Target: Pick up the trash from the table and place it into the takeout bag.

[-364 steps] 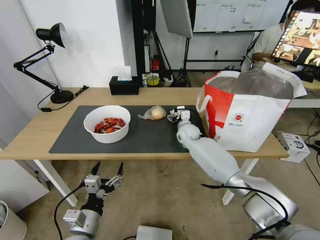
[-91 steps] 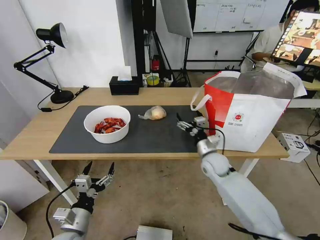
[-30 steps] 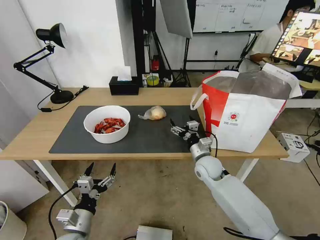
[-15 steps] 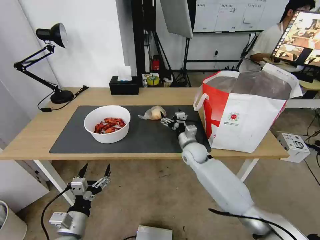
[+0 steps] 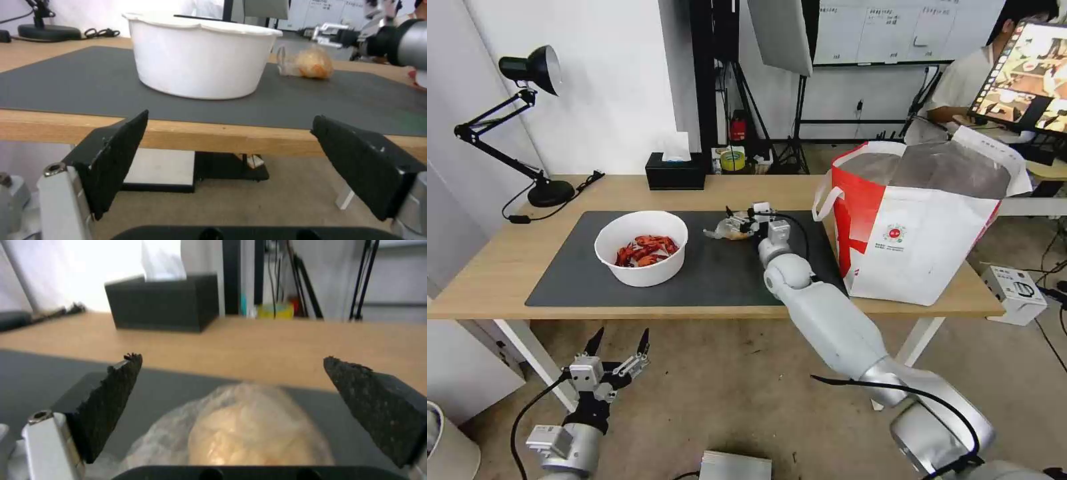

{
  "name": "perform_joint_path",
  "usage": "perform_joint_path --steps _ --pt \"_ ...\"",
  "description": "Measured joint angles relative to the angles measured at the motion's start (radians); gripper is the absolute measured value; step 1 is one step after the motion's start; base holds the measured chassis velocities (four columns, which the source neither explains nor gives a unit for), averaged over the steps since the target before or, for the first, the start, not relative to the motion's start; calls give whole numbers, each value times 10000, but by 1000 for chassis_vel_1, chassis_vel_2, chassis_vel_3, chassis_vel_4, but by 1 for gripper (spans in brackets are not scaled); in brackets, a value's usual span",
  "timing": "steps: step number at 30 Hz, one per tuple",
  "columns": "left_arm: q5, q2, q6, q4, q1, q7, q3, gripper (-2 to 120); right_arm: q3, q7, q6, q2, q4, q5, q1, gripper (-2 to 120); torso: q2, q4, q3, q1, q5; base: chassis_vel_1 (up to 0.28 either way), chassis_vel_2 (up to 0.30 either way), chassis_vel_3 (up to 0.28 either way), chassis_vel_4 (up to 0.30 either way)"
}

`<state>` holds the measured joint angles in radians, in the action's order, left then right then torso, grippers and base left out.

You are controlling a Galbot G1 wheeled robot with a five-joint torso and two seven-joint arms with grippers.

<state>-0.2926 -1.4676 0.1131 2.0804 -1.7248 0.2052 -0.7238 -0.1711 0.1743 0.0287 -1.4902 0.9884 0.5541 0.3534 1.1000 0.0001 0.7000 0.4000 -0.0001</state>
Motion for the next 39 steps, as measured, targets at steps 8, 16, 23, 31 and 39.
perform_joint_path --steps 8,16,23,31,39 --pt "13 -42 13 -13 -45 140 18 100 16 37 1130 -423 -1060 87 -610 100 0 -1 0 0 0 0 0 0 0" --pt "28 -84 39 -53 -28 153 2 100 -121 150 1931 -489 -1175 -122 -605 100 0 -1 -1 0 0 0 0 0 0" --pt "-14 -62 60 -156 -6 180 -97 100 -135 240 2249 -411 -1011 -159 -465 96 0 -1 -1 0 1 0 0 0 0" --pt "-14 -90 68 -239 118 183 32 100 -129 341 2437 -354 -910 -13 -436 70 0 -1 -1 0 1 0 0 0 0" --pt "-13 -87 71 -359 234 182 80 100 -118 384 2373 -141 -450 63 -166 42 0 -2 -1 0 1 0 0 0 0"
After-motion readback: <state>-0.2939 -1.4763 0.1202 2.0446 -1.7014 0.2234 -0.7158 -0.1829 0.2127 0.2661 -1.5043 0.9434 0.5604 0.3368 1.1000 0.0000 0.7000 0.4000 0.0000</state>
